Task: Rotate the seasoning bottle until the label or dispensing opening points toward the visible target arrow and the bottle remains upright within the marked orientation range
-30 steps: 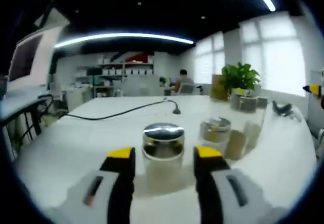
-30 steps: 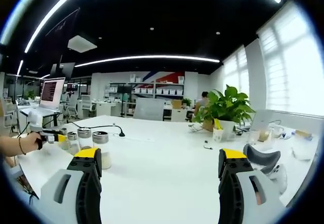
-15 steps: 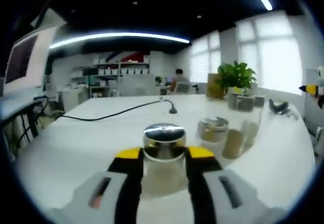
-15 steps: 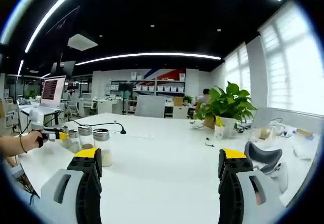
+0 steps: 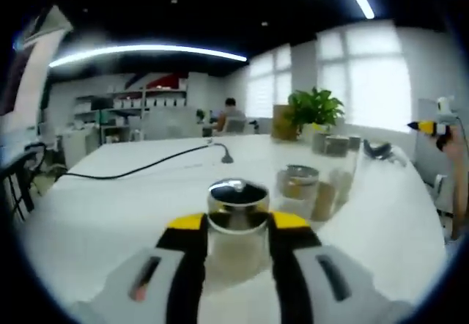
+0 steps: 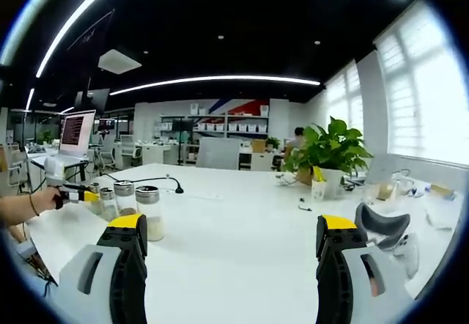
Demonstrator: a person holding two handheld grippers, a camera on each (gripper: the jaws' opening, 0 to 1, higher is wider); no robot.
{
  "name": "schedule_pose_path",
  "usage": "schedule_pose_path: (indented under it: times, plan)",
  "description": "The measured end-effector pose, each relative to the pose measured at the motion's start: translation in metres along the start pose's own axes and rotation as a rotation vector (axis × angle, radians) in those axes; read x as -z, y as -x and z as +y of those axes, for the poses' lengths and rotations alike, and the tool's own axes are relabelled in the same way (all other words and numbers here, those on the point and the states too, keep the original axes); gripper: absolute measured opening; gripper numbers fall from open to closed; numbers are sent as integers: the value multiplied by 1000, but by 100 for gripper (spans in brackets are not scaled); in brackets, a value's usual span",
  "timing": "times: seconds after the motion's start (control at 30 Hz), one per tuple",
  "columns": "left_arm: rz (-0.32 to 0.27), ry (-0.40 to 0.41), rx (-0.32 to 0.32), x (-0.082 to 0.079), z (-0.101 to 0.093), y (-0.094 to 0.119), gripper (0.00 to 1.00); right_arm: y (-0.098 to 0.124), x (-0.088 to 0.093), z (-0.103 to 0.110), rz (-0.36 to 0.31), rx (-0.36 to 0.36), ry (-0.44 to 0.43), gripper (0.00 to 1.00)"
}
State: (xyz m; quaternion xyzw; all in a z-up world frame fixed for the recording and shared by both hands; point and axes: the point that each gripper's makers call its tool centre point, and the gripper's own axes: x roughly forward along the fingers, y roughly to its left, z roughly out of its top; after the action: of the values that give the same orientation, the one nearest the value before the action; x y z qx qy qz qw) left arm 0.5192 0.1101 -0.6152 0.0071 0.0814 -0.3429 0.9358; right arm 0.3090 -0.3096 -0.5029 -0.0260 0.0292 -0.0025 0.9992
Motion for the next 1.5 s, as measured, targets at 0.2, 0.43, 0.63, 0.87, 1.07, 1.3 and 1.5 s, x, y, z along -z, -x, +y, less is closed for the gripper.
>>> schedule_pose_path:
  times: [0.2, 0.43, 0.63, 0.87, 1.07, 1.3, 1.5]
  plan:
    - [6, -47, 78, -1, 0, -3, 34, -2, 4, 5, 20, -17, -9, 99]
    - [28, -67, 203, 2, -5, -4, 33, -4, 8, 8, 38, -36, -11, 99]
    - [95, -117, 323, 4, -10, -4, 33, -7, 15, 14, 73, -61, -17, 99]
    - [125, -128, 422, 4, -13, -6, 33, -8, 14, 19, 69, -79, -11, 99]
    - [116, -207, 548, 5, -21, -5, 33, -9, 16, 29, 83, -109, 7, 99]
    - [155, -181, 645, 6, -18, -7, 33, -11, 15, 48, 90, -166, 29, 99]
    - [135, -125, 672, 7, -19, -6, 34, -8, 18, 62, 124, -221, 31, 99]
